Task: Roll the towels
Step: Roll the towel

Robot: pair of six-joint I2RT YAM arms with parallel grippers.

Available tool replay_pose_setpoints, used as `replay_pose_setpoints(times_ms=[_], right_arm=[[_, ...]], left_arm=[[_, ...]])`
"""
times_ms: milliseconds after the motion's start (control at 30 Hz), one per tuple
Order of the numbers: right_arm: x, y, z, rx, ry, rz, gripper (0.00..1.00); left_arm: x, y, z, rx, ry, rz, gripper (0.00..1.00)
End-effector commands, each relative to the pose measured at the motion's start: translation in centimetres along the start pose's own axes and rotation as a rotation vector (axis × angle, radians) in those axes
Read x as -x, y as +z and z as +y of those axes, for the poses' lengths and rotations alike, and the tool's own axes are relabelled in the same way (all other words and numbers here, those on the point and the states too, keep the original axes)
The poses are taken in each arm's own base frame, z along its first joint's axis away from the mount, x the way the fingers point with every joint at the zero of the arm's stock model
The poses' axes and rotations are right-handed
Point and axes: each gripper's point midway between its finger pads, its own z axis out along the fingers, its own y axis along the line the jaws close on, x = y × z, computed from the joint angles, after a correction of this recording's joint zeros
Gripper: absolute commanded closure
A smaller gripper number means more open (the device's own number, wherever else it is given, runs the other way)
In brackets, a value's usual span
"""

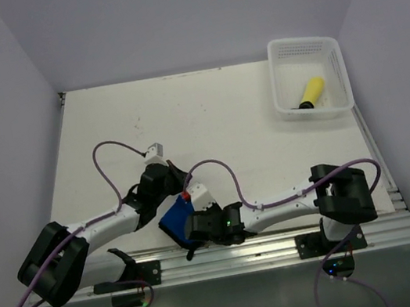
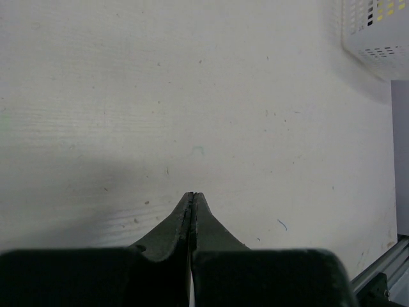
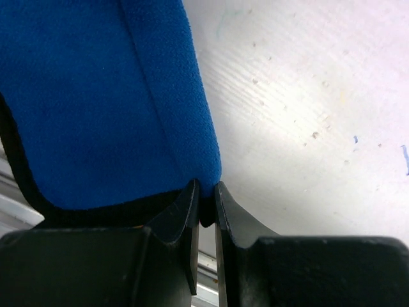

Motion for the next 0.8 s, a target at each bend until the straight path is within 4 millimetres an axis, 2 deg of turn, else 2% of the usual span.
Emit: replay_pose_setpoints(times_ms=[0, 100, 133, 167, 367, 533, 667, 767], right_arm=[[2.3, -0.4, -1.1, -0.131, -0.091, -0.104, 1.00], [3.4, -0.5, -1.0, -0.192, -0.148, -0.151, 1.00], [2.8, -0.3, -1.4, -0.228, -0.192, -0.140, 1.00], [3.7, -0.5, -1.2, -0.249, -0.212, -0.165, 1.00], [2.7, -0.2, -1.3, -0.332, -0.389, -0.165, 1.00], [2.6, -0.3, -0.3, -0.285, -0.458, -0.183, 1.00], [2.7, -0.3, 0.4, -0.278, -0.591, -0.186, 1.00], [2.1, 0.1, 0.6, -0.283, -0.665, -0.181, 1.00]], left_arm=[[2.0, 0.1, -1.4, -0.021, 0.028, -0.032, 1.00], [2.4, 0.0, -2.0, -0.035, 0.025, -0.024, 1.00], [2.7, 0.0, -2.1, -0.037, 0.023, -0.025, 1.00], [2.7, -0.1, -2.2, -0.041, 0.021, -0.023, 1.00], [2.7, -0.4, -2.7, -0.064, 0.014, -0.013, 1.00], [2.4, -0.6, -2.9, -0.077, 0.006, 0.000, 1.00], [2.1, -1.0, -2.8, -0.082, -0.003, 0.010, 1.00], [1.7, -1.2, -2.6, -0.084, -0.013, 0.022, 1.00]])
